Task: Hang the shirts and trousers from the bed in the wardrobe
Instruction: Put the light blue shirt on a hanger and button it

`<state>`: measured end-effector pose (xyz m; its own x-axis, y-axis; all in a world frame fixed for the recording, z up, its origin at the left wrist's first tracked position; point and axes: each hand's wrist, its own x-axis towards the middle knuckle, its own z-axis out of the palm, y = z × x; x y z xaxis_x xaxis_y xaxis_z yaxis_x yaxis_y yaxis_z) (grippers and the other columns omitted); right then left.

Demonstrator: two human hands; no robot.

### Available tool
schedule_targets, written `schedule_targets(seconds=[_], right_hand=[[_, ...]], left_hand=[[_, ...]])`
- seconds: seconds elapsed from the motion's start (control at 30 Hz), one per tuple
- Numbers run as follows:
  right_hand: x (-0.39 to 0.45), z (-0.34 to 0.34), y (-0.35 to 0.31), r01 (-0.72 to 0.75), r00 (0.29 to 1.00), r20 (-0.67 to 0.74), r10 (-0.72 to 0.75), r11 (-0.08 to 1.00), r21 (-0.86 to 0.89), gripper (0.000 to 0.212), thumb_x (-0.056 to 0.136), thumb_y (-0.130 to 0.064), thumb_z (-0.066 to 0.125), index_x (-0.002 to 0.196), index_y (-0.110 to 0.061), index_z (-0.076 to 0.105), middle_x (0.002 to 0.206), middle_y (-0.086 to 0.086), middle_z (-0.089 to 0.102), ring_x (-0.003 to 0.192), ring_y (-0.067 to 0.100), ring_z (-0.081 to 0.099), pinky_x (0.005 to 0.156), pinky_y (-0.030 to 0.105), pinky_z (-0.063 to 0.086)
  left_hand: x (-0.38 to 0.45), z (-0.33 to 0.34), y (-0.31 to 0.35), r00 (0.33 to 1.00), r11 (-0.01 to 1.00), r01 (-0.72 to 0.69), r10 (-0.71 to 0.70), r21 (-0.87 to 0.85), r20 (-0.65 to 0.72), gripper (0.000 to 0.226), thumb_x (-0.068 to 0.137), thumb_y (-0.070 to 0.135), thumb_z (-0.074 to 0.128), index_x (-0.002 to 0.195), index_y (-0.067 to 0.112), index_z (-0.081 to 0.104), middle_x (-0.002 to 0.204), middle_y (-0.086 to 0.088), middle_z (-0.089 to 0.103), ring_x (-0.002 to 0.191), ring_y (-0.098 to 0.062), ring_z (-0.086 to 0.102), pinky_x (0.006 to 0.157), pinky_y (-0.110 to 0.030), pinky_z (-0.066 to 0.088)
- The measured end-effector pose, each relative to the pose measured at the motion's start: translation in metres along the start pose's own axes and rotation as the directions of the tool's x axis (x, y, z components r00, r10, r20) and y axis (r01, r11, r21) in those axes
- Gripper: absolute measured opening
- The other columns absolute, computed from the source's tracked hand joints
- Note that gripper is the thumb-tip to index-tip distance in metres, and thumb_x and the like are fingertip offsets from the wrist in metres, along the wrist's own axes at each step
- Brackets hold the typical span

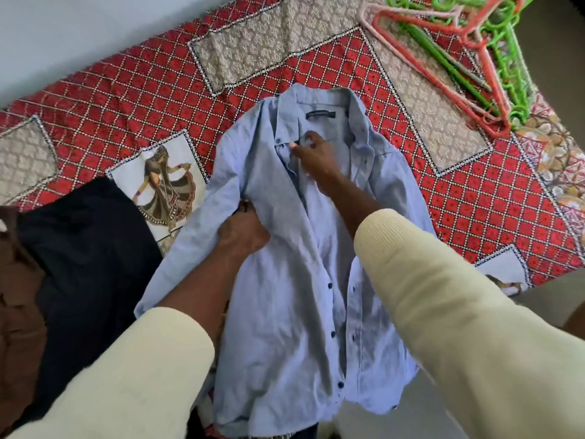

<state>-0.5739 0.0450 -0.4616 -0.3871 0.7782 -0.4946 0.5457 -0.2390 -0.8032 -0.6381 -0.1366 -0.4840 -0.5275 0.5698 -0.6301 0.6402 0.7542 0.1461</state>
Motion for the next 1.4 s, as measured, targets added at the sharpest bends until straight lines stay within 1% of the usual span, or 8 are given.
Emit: schedule_targets(seconds=[0.2, 0.5, 0.63, 0.73, 0.87, 0.97, 1.23, 1.4], right_hand=[[0.023, 0.014, -0.016, -0.021, 0.999, -0.048, 0.019, 0.999, -0.044, 0.018, 0.088, -0.005, 0.065, 0.075, -0.01, 0.054, 0.069, 0.003, 0.053, 0.061, 0.012, 0.049, 0.053, 0.018, 0.039], [0.04, -0.048, -0.041, 0.086, 0.922, -0.351, -0.166, 0.969, -0.233, 0.017, 0.094, -0.007, 0.046, 0.111, -0.002, 0.047, 0.103, 0.012, 0.055, 0.092, 0.023, 0.052, 0.07, 0.027, 0.038], [0.01, -0.056, 0.004, 0.235, 0.972, 0.159, -0.173, 0.735, -0.636, 0.035, 0.087, -0.006, 0.049, 0.121, 0.0, 0.054, 0.116, 0.024, 0.061, 0.104, 0.038, 0.06, 0.084, 0.04, 0.049], [-0.012, -0.066, 0.029, 0.171, 0.984, 0.137, -0.111, 0.79, -0.589, 0.047, 0.078, -0.011, 0.052, 0.122, 0.005, 0.051, 0.13, 0.027, 0.052, 0.121, 0.041, 0.048, 0.099, 0.04, 0.039], [-0.017, -0.092, 0.033, 0.228, 0.957, -0.047, -0.287, 0.84, -0.492, 0.038, 0.085, 0.002, 0.047, 0.121, 0.002, 0.059, 0.129, 0.02, 0.055, 0.118, 0.036, 0.05, 0.093, 0.037, 0.043], [0.004, -0.14, 0.031, 0.243, 0.904, -0.216, -0.368, 0.86, -0.448, 0.025, 0.083, 0.005, 0.049, 0.1, 0.003, 0.067, 0.105, 0.019, 0.062, 0.098, 0.036, 0.057, 0.078, 0.033, 0.038], [0.085, -0.309, 0.041, 0.044, 0.805, -0.45, -0.387, 0.795, -0.605, 0.031, 0.086, -0.001, 0.054, 0.117, 0.005, 0.058, 0.11, 0.022, 0.056, 0.098, 0.035, 0.052, 0.08, 0.041, 0.041], [0.13, -0.355, 0.038, -0.114, 0.918, -0.285, -0.275, 0.507, -0.854, 0.049, 0.084, -0.027, 0.07, 0.124, -0.004, 0.054, 0.115, 0.015, 0.055, 0.106, 0.03, 0.05, 0.09, 0.04, 0.042]], left_hand=[[0.013, -0.02, 0.008, 0.983, 0.979, -0.173, 0.164, 0.108, 0.083, 0.031, 0.096, 0.024, 0.054, 0.113, 0.002, 0.067, 0.119, -0.017, 0.066, 0.115, -0.033, 0.06, 0.097, -0.038, 0.044], [0.015, -0.018, 0.008, 0.981, 0.985, -0.151, 0.14, 0.078, 0.134, 0.039, 0.091, 0.034, 0.059, 0.111, 0.001, 0.068, 0.116, -0.018, 0.067, 0.111, -0.036, 0.061, 0.104, -0.039, 0.04], [0.006, -0.022, 0.013, 0.98, 0.983, -0.128, 0.105, 0.133, 0.166, 0.038, 0.1, 0.032, 0.047, 0.128, 0.008, 0.058, 0.133, -0.011, 0.059, 0.125, -0.029, 0.052, 0.106, -0.036, 0.031], [0.001, -0.037, 0.026, 0.969, 0.987, -0.126, 0.101, 0.098, 0.227, 0.045, 0.102, 0.028, 0.048, 0.141, 0.005, 0.047, 0.145, -0.014, 0.049, 0.135, -0.025, 0.044, 0.111, -0.027, 0.022], [-0.001, -0.068, 0.076, 0.988, 0.995, 0.042, -0.029, 0.085, -0.153, 0.026, 0.094, 0.017, 0.05, 0.111, 0.004, 0.064, 0.111, -0.018, 0.066, 0.104, -0.037, 0.063, 0.084, -0.04, 0.049], [0.01, -0.079, 0.143, 0.927, 0.979, -0.174, 0.127, -0.103, -0.352, 0.026, 0.094, 0.014, 0.05, 0.115, 0.004, 0.061, 0.115, -0.02, 0.064, 0.106, -0.041, 0.062, 0.085, -0.045, 0.049], [0.047, -0.086, 0.321, 0.835, 0.856, -0.499, 0.434, -0.133, -0.338, 0.052, 0.095, 0.007, 0.05, 0.146, 0.008, 0.041, 0.145, -0.013, 0.044, 0.129, -0.031, 0.045, 0.101, -0.043, 0.041], [0.06, -0.082, 0.363, 0.81, 0.837, -0.536, 0.475, -0.107, -0.345, 0.051, 0.096, 0.007, 0.049, 0.146, 0.008, 0.04, 0.147, -0.011, 0.041, 0.128, -0.027, 0.045, 0.101, -0.033, 0.04]])
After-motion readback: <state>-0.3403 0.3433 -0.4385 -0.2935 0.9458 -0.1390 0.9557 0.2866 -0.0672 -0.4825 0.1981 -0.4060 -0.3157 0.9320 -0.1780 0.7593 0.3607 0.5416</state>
